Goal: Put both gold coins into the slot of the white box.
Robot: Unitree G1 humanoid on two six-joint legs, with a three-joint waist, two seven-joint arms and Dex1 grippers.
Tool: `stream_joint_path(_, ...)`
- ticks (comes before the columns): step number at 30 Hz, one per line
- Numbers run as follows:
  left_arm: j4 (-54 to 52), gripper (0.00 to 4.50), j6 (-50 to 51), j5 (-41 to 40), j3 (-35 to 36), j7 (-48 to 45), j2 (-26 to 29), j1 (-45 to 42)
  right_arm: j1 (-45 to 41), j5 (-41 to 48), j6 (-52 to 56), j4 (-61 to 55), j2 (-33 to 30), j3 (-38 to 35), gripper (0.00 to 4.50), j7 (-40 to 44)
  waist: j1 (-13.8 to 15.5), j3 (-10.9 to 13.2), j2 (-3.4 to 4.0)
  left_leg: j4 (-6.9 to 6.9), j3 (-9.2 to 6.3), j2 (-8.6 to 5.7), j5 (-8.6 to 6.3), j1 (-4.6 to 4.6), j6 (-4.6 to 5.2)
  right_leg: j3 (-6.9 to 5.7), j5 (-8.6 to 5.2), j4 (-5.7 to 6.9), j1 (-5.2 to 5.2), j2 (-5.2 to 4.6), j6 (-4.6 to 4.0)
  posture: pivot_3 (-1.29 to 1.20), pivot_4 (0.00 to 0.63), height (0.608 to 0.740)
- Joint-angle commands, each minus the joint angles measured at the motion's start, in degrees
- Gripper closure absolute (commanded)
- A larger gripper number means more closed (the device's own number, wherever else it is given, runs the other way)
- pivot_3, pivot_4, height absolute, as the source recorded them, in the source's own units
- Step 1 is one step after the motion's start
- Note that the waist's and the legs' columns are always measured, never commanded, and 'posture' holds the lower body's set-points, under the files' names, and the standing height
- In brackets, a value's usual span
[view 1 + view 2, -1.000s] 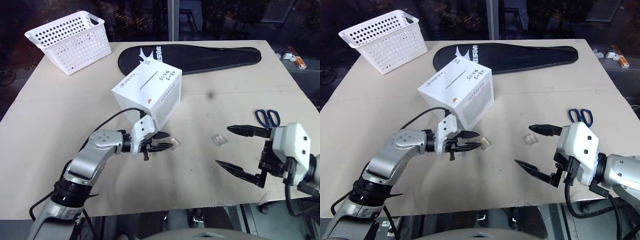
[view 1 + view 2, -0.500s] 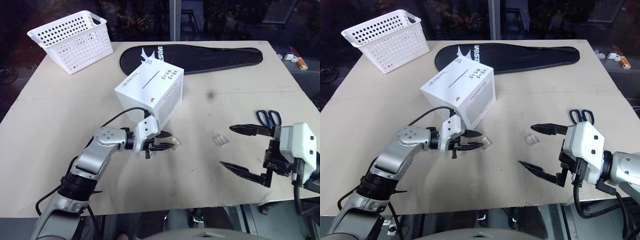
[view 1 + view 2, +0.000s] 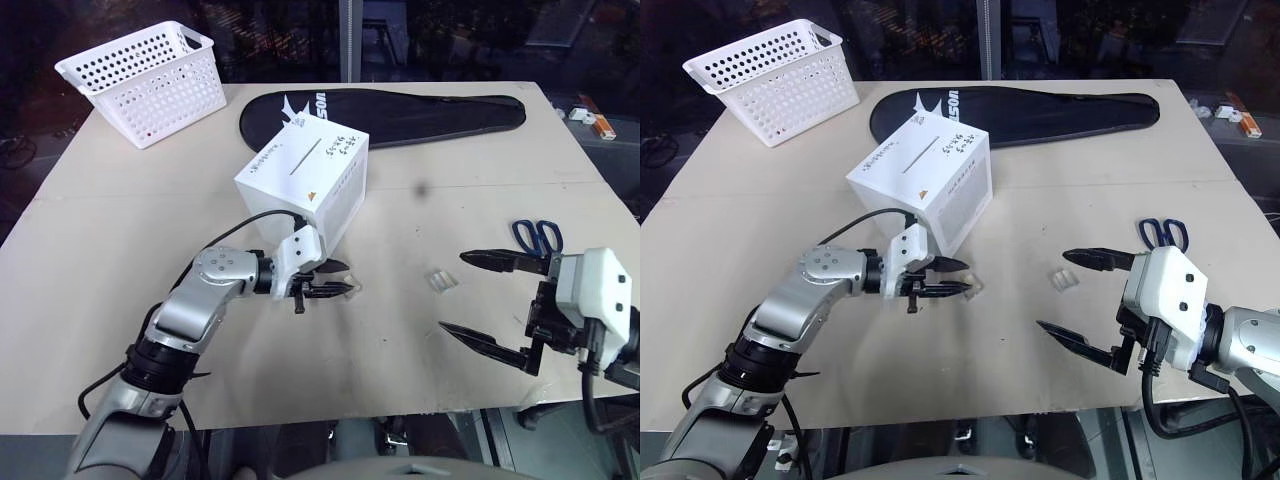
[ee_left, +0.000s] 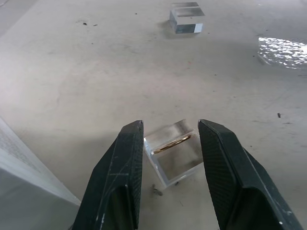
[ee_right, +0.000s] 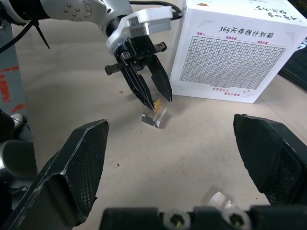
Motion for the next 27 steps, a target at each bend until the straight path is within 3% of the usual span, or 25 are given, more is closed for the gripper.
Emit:
stream_joint_path(1,-3.2,2.67,-0.3,-1.0,1.5,-0.6,1.2,-0.3,0.2,-0.4,-1.3,-1.8,0.2,-0.6,0.00,-0.5,-0.1,0.0,0.00,0.00,0.00,0.00,0.01,0.00,-0.03,0.00,0.00,0.00,0.00,0.00,0.00,0.00,0.150,0.738)
stream_joint_path(12,0.9,2.67,-7.2,1.3,0.7,-3.7,3.8,0.1,0.3,-0.9,-1.4,-2.0,0.4,0.0,0.00,-1.0,-0.2,0.0,0.00,0.00,0.00,0.00,0.02,0.01,-0.03,0.01,0.00,0.01,0.00,0.01,0.00,0.00,0.150,0.738)
stream_joint_path(27,5.4,2.67,-8.5,2.3,-0.6,-5.6,1.2,-4.1,1.0,-1.6,-1.2,-2.8,0.6,0.0,0.00,-1.7,-0.1,0.0,0.00,0.01,0.00,0.00,0.02,0.00,-0.03,0.00,0.00,0.01,0.00,0.01,0.00,0.00,0.150,0.738)
